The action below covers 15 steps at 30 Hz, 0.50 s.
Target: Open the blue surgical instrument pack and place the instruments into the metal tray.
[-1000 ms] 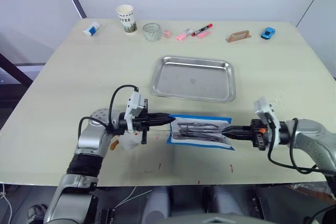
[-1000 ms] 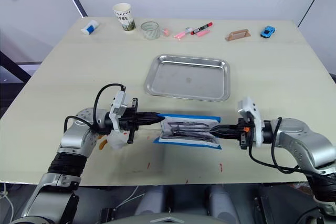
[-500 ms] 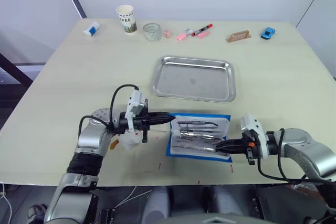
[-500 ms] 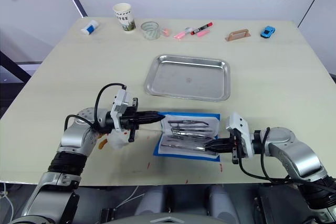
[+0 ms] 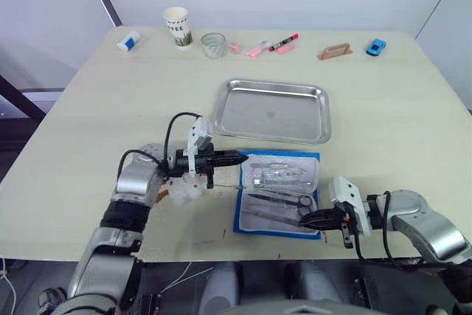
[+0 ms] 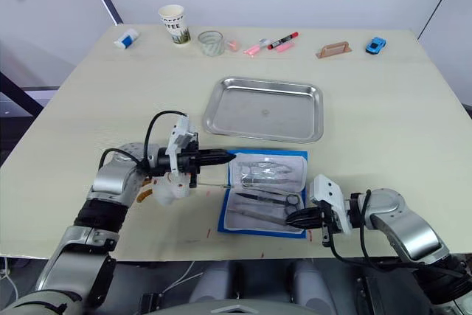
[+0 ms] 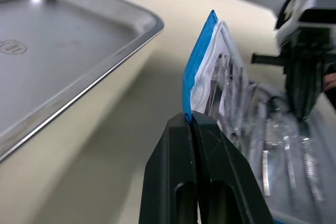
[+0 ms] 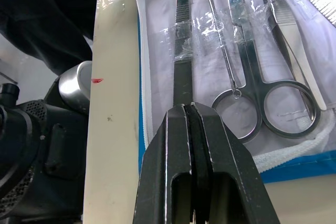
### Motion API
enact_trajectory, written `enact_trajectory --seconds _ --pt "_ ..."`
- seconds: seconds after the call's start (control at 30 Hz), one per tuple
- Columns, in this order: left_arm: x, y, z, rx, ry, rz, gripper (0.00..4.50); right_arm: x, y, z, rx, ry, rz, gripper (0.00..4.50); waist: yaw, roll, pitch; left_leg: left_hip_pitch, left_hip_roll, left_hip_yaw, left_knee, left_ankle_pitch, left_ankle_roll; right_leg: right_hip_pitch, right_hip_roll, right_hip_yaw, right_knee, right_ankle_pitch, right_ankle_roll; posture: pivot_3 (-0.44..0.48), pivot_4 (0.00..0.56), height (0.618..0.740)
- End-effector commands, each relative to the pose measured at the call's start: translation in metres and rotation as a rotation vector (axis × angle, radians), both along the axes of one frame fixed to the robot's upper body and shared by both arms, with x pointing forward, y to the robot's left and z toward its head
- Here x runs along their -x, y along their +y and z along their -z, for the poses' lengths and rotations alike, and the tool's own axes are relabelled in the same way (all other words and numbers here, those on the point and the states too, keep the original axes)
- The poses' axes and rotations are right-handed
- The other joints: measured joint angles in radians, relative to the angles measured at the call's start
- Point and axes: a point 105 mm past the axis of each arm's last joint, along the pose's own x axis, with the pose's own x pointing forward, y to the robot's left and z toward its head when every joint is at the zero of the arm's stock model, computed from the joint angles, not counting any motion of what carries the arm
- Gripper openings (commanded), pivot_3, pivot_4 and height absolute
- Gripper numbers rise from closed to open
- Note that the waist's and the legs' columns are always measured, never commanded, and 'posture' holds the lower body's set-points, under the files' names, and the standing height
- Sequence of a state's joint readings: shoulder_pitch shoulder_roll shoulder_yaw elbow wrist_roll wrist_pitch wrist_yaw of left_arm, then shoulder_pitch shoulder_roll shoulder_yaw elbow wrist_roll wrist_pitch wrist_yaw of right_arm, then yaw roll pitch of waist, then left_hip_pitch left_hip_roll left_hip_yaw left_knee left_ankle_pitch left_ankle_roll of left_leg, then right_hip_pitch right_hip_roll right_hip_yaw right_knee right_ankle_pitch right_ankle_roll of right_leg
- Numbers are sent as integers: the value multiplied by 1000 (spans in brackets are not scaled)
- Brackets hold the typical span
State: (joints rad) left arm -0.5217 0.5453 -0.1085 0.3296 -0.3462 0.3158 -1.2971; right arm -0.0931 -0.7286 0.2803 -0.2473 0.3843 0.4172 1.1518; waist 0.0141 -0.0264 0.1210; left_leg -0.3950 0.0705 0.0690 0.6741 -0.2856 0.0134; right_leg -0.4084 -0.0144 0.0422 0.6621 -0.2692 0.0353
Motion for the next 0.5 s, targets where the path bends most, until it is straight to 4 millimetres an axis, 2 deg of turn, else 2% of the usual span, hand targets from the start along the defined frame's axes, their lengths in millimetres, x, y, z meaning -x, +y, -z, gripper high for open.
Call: enact_trajectory --seconds 0.03,0.33,0.5 --pt "-5 -4 6 -64 -16 5 0 1 -7 14 52 24 29 8 0 0 0 0 0 0 0 0 0 0 0 0 0 0 0 0 150 740" --pt "-15 -5 37 -269 -56 -4 0 -2 -4 10 33 -3 34 8 2 -1 -2 0 0 0 0 0 0 0 0 0 0 0 0 0 150 740" --pt "-17 -6 41 -317 -110 8 0 -3 0 6 10 -26 36 8 4 -1 -2 6 0 0 0 0 0 7 0 -1 -1 0 0 0 150 740"
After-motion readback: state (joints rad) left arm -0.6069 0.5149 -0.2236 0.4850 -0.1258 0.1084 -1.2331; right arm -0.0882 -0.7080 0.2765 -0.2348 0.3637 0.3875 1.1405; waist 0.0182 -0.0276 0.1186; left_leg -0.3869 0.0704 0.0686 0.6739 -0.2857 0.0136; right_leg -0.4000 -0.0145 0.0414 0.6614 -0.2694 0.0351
